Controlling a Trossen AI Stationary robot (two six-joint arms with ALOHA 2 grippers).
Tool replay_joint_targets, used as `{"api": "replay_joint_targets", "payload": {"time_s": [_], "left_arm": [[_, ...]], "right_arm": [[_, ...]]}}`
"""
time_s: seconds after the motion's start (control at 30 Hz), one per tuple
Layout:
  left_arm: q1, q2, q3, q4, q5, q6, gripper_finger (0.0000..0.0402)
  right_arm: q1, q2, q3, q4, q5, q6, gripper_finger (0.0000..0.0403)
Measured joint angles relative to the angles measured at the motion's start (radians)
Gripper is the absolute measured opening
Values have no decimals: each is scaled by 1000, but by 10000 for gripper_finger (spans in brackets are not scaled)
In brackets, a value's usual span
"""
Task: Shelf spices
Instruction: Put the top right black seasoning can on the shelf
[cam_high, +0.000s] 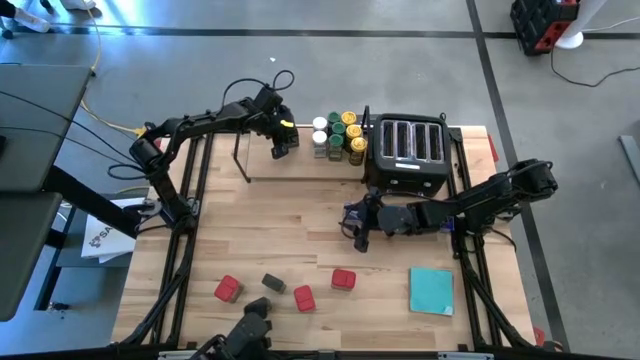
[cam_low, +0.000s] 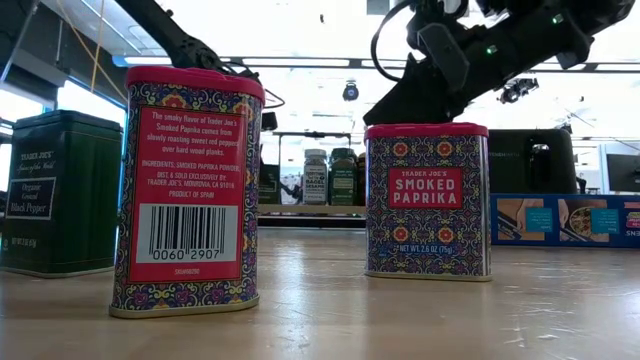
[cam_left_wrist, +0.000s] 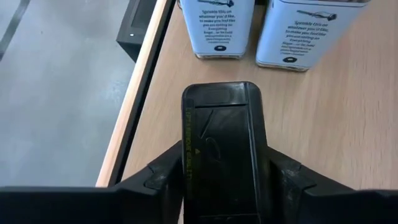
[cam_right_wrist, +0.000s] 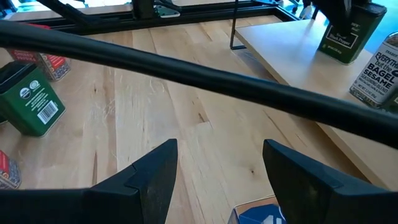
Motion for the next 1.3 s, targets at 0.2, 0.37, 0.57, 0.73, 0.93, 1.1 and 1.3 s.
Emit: {"api": "replay_joint_targets", "payload": {"time_s": [0.2, 0.37, 0.57, 0.73, 0.93, 1.1, 1.3], "left_arm": [[0, 0, 0, 29, 47, -5, 200], [0, 0, 0, 59, 46, -10, 227], [-4, -10, -1, 61, 51, -20, 235], [-5, -40, -1, 53, 56, -24, 235], [10, -111, -1, -6, 57, -25, 235], [46, -149, -1, -99, 54, -23, 235], [70, -131, -1, -193, 46, -13, 235]], "right_arm": [[-4, 0, 0, 0, 0, 0, 231], [-4, 0, 0, 0, -13, 2, 231], [-4, 0, 0, 0, -14, 3, 231], [-4, 0, 0, -2, -14, 4, 231], [-4, 0, 0, -3, -15, 7, 231], [-4, 0, 0, -4, -18, 7, 231], [-3, 0, 0, -3, -38, 7, 231]]}}
